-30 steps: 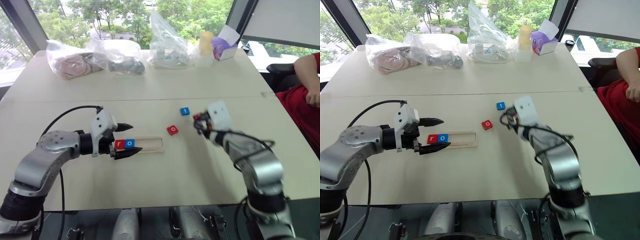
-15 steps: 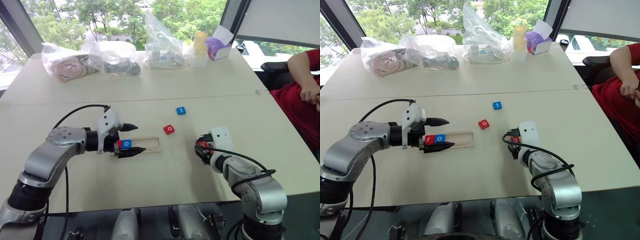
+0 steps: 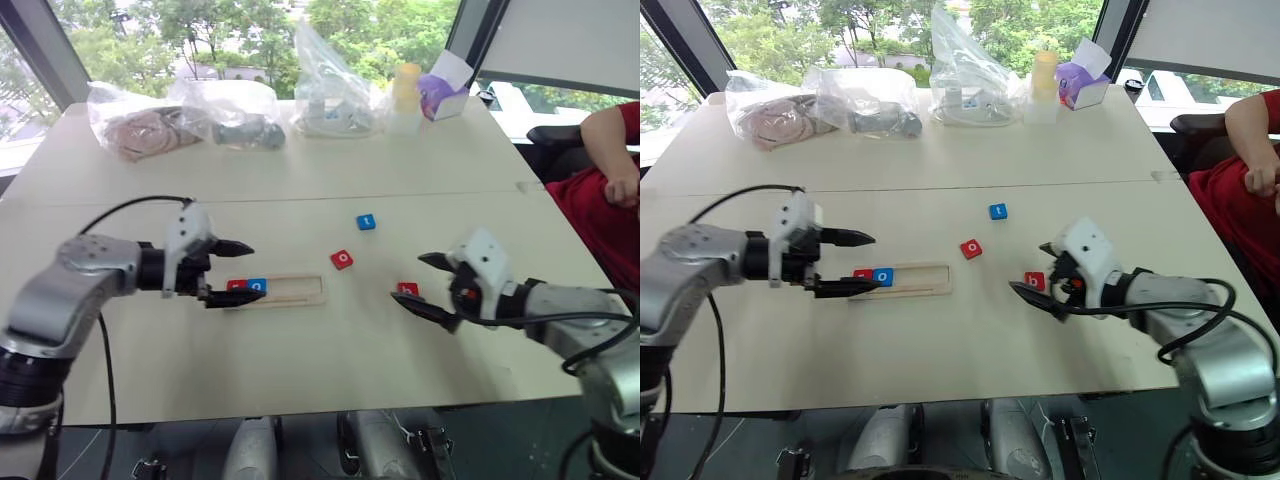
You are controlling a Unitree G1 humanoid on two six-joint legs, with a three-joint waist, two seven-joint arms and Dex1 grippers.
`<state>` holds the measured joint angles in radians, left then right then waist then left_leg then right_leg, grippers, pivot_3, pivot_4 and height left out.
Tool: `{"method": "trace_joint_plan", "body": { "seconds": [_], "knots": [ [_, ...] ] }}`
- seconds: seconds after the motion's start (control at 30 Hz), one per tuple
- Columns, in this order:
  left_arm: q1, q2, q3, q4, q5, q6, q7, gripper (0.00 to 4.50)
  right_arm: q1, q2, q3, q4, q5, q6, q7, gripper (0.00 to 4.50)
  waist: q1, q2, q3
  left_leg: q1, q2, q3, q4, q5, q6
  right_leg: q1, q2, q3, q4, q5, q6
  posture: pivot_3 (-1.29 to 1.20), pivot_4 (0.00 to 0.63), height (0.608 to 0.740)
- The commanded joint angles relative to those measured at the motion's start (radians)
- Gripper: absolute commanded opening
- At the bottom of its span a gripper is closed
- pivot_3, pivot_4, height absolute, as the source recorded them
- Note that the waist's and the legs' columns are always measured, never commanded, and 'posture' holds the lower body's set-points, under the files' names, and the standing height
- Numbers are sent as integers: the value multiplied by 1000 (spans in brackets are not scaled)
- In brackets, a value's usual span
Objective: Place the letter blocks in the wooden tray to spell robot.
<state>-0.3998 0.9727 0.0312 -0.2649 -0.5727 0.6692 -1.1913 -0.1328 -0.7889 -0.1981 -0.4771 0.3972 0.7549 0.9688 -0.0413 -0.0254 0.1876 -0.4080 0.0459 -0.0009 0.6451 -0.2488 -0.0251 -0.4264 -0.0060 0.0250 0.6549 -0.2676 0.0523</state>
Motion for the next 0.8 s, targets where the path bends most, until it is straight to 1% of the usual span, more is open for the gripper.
{"method": "trace_joint_plan", "body": {
  "seconds": [0.03,0.13,0.23,0.47,0.7,0.8],
  "knots": [
    [-3,57,48,-27,-38,14,-59,4500,-27,-62,41,290,-91,-355,154,4447,-2,0,0,0,0,1,0,0,0,0,-2,0,0,0,0,0,150,740],
    [7,86,59,-43,-42,18,-67,4500,-96,-54,102,494,-131,-526,219,4447,-4,1,1,1,-1,2,0,0,0,0,-2,0,0,1,1,0,150,740],
    [33,95,78,-56,-41,26,-51,4500,-138,-37,156,609,-160,-628,258,4447,-2,2,2,0,-1,2,0,0,0,0,-2,0,1,3,1,0,150,740],
    [144,115,148,-99,-44,51,-18,4500,-179,11,223,699,-173,-718,292,4447,1,3,2,0,-1,2,1,0,0,0,-2,0,1,5,0,0,150,740],
    [180,124,171,-92,-37,45,-1,4500,-248,57,263,845,-219,-825,295,4447,0,3,2,1,-1,2,2,0,0,0,-3,0,3,5,0,0,150,740],
    [196,131,178,-88,-34,44,-5,4500,-261,63,272,875,-218,-850,317,3668,-1,3,2,1,-1,3,2,0,0,0,-3,1,4,5,0,0,150,740]
  ]
}}
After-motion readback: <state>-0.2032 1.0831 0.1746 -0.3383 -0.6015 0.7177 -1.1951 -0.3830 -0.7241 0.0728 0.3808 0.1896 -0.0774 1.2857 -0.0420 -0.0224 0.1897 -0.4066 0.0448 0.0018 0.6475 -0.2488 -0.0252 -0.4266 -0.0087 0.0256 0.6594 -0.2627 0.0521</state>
